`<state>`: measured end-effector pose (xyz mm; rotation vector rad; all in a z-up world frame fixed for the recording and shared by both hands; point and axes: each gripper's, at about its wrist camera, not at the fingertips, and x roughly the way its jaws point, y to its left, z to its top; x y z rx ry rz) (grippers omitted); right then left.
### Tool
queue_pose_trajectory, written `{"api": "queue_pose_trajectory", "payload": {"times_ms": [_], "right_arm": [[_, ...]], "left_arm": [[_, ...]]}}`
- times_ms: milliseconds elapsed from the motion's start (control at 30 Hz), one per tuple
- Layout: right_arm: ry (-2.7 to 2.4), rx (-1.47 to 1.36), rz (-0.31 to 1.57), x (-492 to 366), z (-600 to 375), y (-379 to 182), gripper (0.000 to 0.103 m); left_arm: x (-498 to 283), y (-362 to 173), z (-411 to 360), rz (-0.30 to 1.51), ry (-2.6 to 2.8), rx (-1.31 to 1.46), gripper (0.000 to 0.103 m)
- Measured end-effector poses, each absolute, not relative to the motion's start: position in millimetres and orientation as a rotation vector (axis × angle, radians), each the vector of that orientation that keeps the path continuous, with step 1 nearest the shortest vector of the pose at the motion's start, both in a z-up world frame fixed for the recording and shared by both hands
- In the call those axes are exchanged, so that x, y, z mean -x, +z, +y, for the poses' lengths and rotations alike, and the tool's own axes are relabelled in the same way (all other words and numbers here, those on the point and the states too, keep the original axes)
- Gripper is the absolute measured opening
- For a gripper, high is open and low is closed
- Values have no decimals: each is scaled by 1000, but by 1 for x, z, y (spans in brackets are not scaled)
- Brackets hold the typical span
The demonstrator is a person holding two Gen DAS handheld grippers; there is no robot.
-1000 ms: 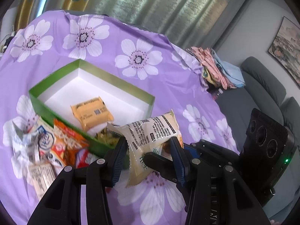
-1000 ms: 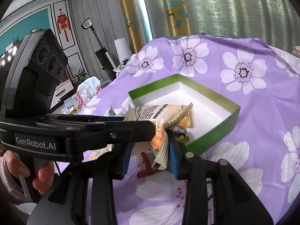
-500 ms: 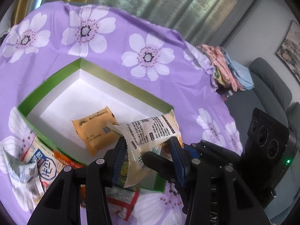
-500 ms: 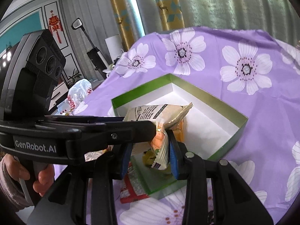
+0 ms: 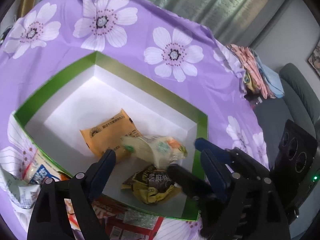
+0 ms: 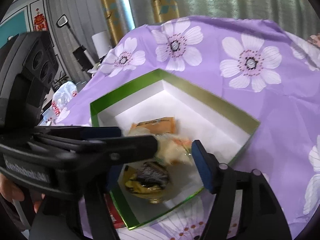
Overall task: Organize snacks
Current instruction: 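Open the left tool to release the bag and withdraw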
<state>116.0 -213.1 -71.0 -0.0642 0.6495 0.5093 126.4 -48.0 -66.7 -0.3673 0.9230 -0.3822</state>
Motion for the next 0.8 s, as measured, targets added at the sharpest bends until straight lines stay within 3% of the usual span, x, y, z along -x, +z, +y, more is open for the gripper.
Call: {"api": "queue_pose_trajectory", "payload": {"times_ms": [500,800], "right_arm": [[491,2,584,-53,-252,-48,80],[558,31,582,-9,-242,-46,81]], "left_arm": [[-55,-26,18,816,-244,334,91],[-4,-46,48,861,-134,362,91]]}}
